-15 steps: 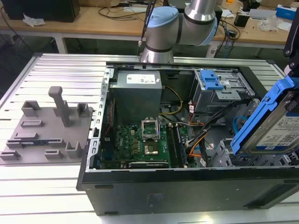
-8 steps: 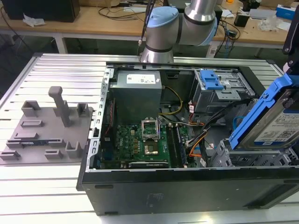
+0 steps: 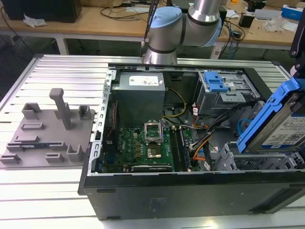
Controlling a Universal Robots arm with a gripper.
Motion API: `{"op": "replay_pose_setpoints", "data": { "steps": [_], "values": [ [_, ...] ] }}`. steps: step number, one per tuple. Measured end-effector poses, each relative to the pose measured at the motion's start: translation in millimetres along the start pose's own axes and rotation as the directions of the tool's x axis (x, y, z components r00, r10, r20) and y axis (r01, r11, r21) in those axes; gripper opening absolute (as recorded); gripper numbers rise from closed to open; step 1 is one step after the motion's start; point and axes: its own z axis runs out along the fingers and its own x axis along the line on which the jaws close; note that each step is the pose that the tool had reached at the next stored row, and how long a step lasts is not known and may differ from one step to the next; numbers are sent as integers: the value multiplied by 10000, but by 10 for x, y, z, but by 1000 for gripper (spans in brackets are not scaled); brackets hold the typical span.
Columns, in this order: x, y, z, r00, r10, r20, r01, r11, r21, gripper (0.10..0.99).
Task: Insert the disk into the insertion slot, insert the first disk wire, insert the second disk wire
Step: 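Insert the disk into the insertion slot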
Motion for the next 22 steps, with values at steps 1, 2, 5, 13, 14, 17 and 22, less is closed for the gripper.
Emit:
{"op": "replay_pose_setpoints", "data": {
  "steps": [1, 2, 5, 13, 14, 17, 22],
  "values": [
    [0, 0, 1, 10000, 0, 0, 0, 10000, 0, 365],
    [0, 0, 1, 10000, 0, 1, 0, 10000, 0, 365],
    [0, 0, 2, 10000, 0, 1, 0, 10000, 0, 365],
    [-60, 0, 10, 10000, 0, -23, 0, 10000, 1, 365],
    [-82, 1, 12, 10000, 0, -41, 0, 10000, 1, 365],
    [-125, 2, 17, 10000, 0, -91, 0, 10000, 1, 365],
    [-206, 1, 25, 9998, 2, -218, -2, 10000, 4, 365]
  ]
}}
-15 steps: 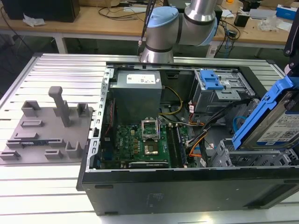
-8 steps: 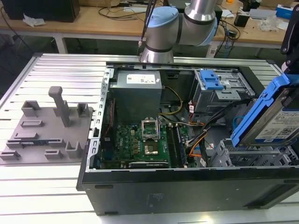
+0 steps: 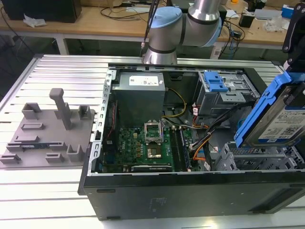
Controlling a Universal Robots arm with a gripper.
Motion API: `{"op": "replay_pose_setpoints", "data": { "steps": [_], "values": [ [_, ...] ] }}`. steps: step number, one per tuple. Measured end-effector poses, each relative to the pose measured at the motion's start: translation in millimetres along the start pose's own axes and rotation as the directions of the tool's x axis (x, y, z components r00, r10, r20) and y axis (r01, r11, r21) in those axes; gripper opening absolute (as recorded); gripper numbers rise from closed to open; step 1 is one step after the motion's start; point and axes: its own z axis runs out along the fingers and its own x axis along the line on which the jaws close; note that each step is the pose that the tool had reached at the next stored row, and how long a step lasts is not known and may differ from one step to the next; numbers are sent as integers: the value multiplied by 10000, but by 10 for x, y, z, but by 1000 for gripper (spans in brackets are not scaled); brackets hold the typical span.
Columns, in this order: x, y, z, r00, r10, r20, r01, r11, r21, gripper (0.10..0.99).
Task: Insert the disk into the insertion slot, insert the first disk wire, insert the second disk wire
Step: 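Insert the disk into the insertion slot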
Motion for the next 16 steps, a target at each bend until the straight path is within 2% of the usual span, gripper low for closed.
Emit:
{"op": "replay_pose_setpoints", "data": {
  "steps": [5, 10, 16],
  "values": [
    [-84, -4, 13, 9999, 3, -136, -3, 10000, 2, 365],
    [-138, -30, 31, 9998, 4, -192, -4, 10000, 3, 365],
    [-175, -37, 51, 9998, 3, -208, -3, 10000, 4, 365]
  ]
}}
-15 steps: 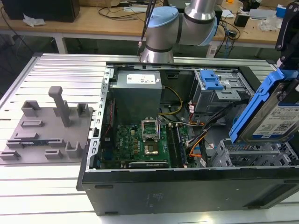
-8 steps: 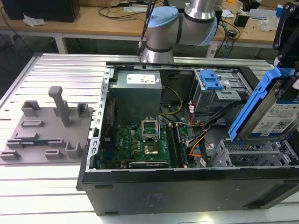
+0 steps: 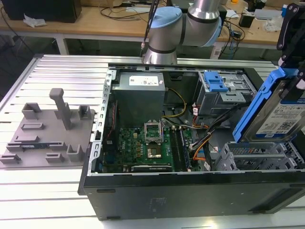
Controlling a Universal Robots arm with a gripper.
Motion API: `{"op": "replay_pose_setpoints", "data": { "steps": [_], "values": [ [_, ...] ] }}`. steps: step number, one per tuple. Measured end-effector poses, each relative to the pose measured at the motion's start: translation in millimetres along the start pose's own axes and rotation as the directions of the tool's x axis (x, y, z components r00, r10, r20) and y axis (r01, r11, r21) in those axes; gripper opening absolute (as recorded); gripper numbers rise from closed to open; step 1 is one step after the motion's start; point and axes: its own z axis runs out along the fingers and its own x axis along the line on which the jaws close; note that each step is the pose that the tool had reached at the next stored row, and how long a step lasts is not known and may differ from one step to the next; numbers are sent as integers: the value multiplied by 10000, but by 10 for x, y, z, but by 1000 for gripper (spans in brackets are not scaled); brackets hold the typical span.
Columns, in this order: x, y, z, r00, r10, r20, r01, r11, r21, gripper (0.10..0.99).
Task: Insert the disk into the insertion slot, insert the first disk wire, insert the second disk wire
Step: 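Insert the disk into the insertion slot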
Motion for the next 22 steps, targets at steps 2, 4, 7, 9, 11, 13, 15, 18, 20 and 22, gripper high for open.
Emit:
{"op": "replay_pose_setpoints", "data": {
  "steps": [2, 4, 7, 9, 11, 13, 15, 18, 20, 22],
  "values": [
    [-1, 0, 8, 10000, 0, -5, 0, 10000, 0, 365],
    [-1, 0, 9, 10000, 0, -6, 0, 10000, 0, 365],
    [-1, 0, 13, 10000, 0, -5, 0, 10000, 0, 365],
    [-1, -1, 17, 10000, 0, -6, 0, 10000, 0, 365],
    [-1, -2, 23, 10000, 0, -7, 0, 10000, 0, 365],
    [-1, -2, 34, 10000, 0, -7, 0, 10000, 0, 365],
    [-1, -3, 42, 10000, 0, -7, 0, 10000, 0, 365],
    [0, -5, 58, 10000, 0, -6, 0, 10000, 0, 365],
    [0, -6, 72, 10000, 0, -6, 0, 10000, 0, 365],
    [2, -10, 86, 10000, -1, -7, 1, 10000, 0, 365]
  ]
}}
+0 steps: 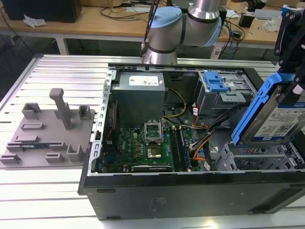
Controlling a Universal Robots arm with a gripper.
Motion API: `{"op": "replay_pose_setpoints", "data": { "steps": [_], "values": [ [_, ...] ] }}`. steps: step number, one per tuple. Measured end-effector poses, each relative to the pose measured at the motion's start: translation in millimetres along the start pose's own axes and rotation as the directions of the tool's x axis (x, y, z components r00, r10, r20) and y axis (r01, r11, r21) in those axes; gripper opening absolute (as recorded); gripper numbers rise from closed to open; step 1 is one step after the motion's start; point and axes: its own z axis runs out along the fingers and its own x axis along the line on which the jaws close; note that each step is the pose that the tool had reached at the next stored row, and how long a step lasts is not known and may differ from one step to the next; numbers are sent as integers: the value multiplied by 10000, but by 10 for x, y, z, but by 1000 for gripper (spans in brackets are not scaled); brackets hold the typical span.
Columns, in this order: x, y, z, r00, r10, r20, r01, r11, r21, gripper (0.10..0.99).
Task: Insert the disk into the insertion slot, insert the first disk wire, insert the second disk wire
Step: 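Insert the disk into the insertion slot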
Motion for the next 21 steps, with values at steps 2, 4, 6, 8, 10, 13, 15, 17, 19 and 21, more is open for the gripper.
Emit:
{"op": "replay_pose_setpoints", "data": {
  "steps": [2, 4, 6, 8, 10, 13, 15, 17, 19, 21],
  "values": [
    [1, -3, 12, 10000, 1, 0, -1, 10000, 0, 365],
    [4, -7, 26, 10000, 1, 0, -1, 10000, 0, 365],
    [7, -8, 43, 10000, 1, 1, -1, 10000, 0, 365],
    [10, -9, 59, 10000, 0, 0, 0, 10000, 0, 365],
    [12, -9, 83, 10000, 1, -1, -1, 10000, 0, 365],
    [12, -10, 112, 10000, 1, 0, -1, 10000, 0, 365],
    [12, -10, 127, 10000, 1, 0, -1, 10000, 0, 365],
    [12, -12, 145, 10000, 0, 1, 0, 10000, 0, 365],
    [12, -16, 175, 10000, 1, 0, -1, 10000, 0, 365],
    [12, -18, 219, 10000, 1, 0, -1, 10000, -1, 365]
  ]
}}
